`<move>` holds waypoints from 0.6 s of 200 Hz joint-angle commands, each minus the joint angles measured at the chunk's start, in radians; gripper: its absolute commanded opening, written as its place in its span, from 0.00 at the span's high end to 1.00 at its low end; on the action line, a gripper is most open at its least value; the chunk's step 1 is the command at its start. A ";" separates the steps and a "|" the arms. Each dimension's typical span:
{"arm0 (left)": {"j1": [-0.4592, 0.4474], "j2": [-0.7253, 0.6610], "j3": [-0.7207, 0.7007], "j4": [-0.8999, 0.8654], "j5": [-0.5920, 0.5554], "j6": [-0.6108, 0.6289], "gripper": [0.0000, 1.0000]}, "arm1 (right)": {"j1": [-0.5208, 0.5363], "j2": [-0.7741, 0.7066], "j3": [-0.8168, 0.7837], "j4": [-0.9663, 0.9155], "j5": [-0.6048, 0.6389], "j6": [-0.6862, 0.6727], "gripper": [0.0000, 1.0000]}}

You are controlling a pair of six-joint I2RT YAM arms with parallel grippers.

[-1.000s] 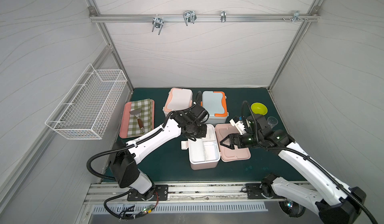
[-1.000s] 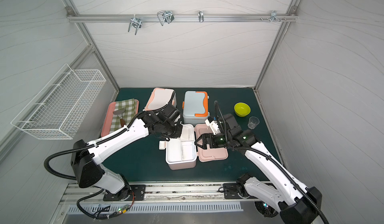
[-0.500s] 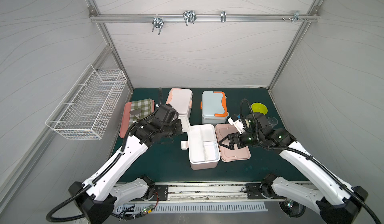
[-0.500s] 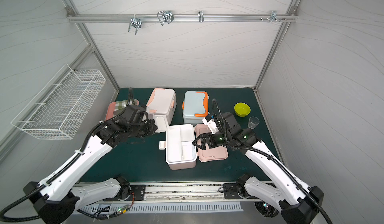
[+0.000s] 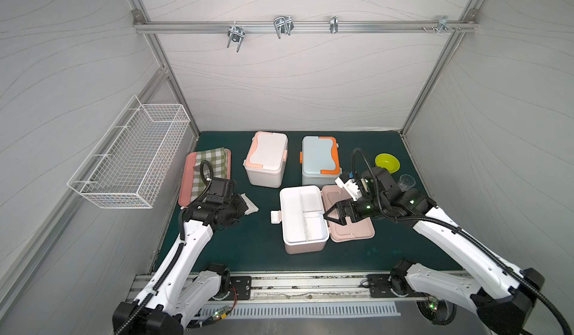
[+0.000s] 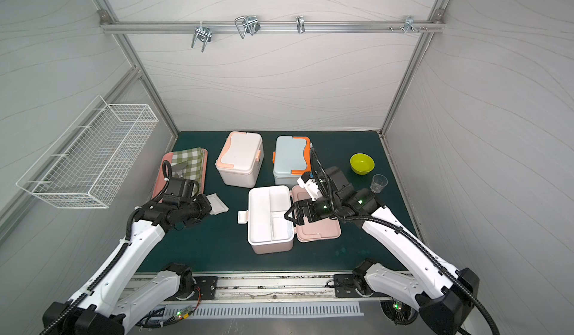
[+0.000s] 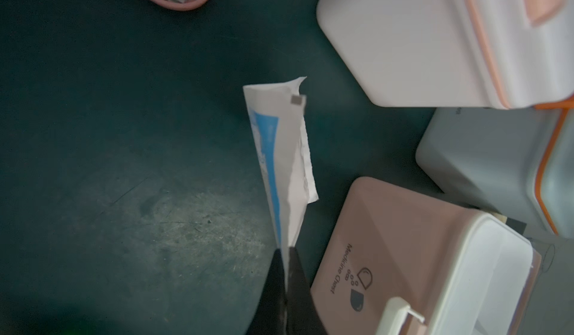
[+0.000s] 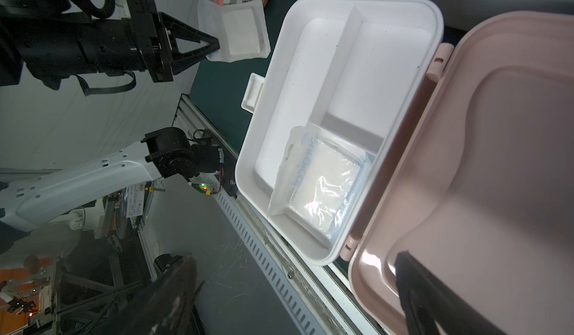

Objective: Open first aid kits and take out gauze
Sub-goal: Place the gauze at the center of the board.

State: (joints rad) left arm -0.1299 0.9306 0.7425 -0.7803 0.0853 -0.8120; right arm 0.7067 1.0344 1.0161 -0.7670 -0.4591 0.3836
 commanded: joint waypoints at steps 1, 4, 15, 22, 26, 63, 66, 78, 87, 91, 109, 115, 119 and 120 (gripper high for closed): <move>0.065 -0.028 -0.039 0.078 -0.004 -0.073 1.00 | 0.010 0.009 0.015 -0.016 0.004 -0.014 0.01; 0.075 -0.029 -0.048 0.081 -0.003 -0.076 1.00 | 0.010 0.010 0.014 -0.015 0.005 -0.014 0.01; 0.116 -0.028 -0.076 0.091 0.003 -0.091 1.00 | 0.012 0.012 0.013 -0.014 0.007 -0.011 0.01; 0.137 -0.024 -0.095 0.108 0.013 -0.094 1.00 | 0.012 0.013 0.013 -0.014 0.006 -0.011 0.01; 0.147 -0.021 -0.106 0.121 0.021 -0.094 1.00 | 0.013 0.013 0.012 -0.013 0.006 -0.009 0.01; 0.165 0.081 -0.119 0.189 0.121 -0.046 1.00 | 0.016 0.019 0.012 -0.006 0.006 -0.003 0.01; 0.165 0.087 -0.117 0.187 0.122 -0.043 1.00 | 0.017 0.020 0.011 -0.006 0.006 -0.002 0.01; 0.165 0.093 -0.123 0.176 0.105 -0.044 1.00 | 0.017 0.019 0.009 -0.004 0.006 0.000 0.01; 0.166 0.081 -0.131 0.166 0.073 -0.048 1.00 | 0.018 0.018 0.004 -0.001 0.006 0.001 0.01; 0.166 0.072 -0.135 0.161 0.060 -0.052 1.00 | 0.018 0.018 0.004 0.000 0.007 0.003 0.01; 0.172 0.029 -0.150 0.134 0.004 -0.082 1.00 | 0.021 0.015 0.000 0.002 0.007 0.005 0.01; 0.176 0.014 -0.156 0.122 -0.011 -0.092 1.00 | 0.021 0.014 -0.001 0.002 0.007 0.005 0.01; 0.179 0.004 -0.155 0.112 -0.023 -0.101 1.00 | 0.021 0.015 -0.002 0.000 0.006 0.004 0.01; 0.180 0.002 -0.156 0.110 -0.027 -0.103 1.00 | 0.021 0.015 -0.002 0.000 0.007 0.004 0.01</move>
State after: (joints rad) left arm 0.0353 0.9874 0.5941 -0.6392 0.1413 -0.8745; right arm 0.7200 1.0504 1.0153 -0.7658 -0.4530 0.3889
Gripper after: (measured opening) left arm 0.047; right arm 0.992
